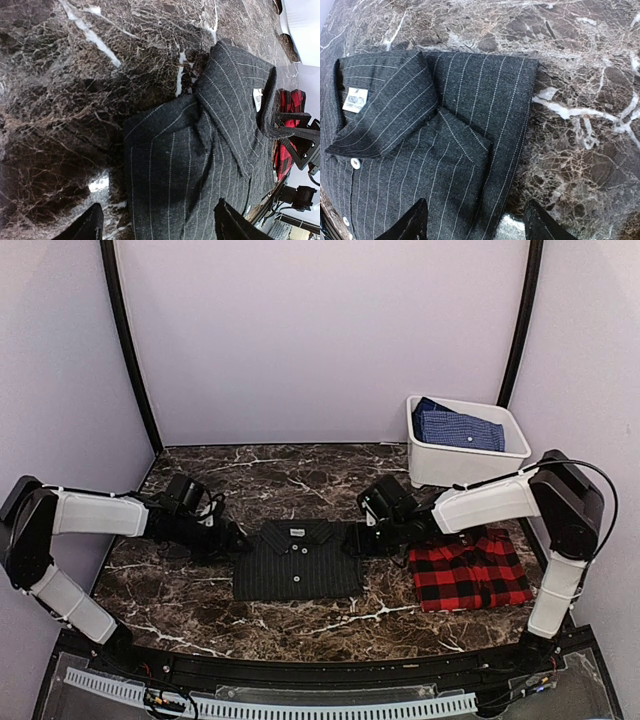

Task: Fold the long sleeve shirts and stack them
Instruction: Adjust the square-folded shirt at the center of the board.

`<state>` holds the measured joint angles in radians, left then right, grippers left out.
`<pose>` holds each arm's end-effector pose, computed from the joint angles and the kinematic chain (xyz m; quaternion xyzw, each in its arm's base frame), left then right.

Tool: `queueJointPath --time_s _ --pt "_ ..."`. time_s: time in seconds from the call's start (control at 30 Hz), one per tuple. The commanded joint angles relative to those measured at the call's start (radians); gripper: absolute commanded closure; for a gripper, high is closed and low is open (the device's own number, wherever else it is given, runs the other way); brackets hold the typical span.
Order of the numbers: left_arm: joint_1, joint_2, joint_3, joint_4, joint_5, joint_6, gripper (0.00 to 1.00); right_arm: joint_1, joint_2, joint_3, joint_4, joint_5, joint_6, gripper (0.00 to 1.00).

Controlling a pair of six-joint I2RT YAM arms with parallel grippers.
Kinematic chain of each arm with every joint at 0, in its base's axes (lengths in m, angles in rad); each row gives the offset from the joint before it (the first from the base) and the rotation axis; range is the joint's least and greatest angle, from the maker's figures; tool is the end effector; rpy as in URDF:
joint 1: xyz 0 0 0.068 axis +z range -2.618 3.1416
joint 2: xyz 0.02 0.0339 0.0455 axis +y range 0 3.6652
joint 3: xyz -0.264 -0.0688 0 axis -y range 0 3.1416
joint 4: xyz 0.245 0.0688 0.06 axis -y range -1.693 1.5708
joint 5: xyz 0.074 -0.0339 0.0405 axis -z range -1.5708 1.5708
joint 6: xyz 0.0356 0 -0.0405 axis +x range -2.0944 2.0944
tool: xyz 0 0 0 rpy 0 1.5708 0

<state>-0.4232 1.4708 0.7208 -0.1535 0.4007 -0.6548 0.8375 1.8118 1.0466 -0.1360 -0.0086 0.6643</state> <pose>0.2495 -0.1276 0.1692 -0.0422 0.9273 -0.3261 0.1789 0.2470 0.2746 0.1575 -0.0831 0.9408 0.2272 0.2374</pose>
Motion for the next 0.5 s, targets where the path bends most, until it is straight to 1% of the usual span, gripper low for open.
queueJointPath --time_s 0.0,0.17,0.3,0.37,0.4,0.43,0.47 --pt "0.005 0.040 -0.031 0.097 0.065 0.015 0.26 0.005 0.038 0.033 0.023 -0.013 0.008 0.38" --pt "-0.013 0.091 -0.020 0.129 0.080 0.010 0.28 0.012 0.074 0.058 0.013 -0.006 0.008 0.41" --pt "-0.043 0.131 0.005 0.132 0.064 -0.003 0.33 0.026 0.115 0.091 -0.009 -0.008 0.000 0.44" --pt "-0.053 0.144 0.014 0.135 0.053 -0.014 0.40 0.034 0.128 0.099 -0.008 -0.013 0.002 0.48" --pt "-0.055 0.148 0.016 0.143 0.053 -0.026 0.48 0.036 0.134 0.103 -0.006 -0.018 0.004 0.50" --pt "-0.060 0.149 0.023 0.147 0.054 -0.031 0.52 0.041 0.137 0.109 -0.005 -0.022 0.005 0.54" --pt "-0.063 0.148 0.027 0.150 0.055 -0.040 0.61 0.044 0.140 0.114 -0.005 -0.028 0.006 0.57"
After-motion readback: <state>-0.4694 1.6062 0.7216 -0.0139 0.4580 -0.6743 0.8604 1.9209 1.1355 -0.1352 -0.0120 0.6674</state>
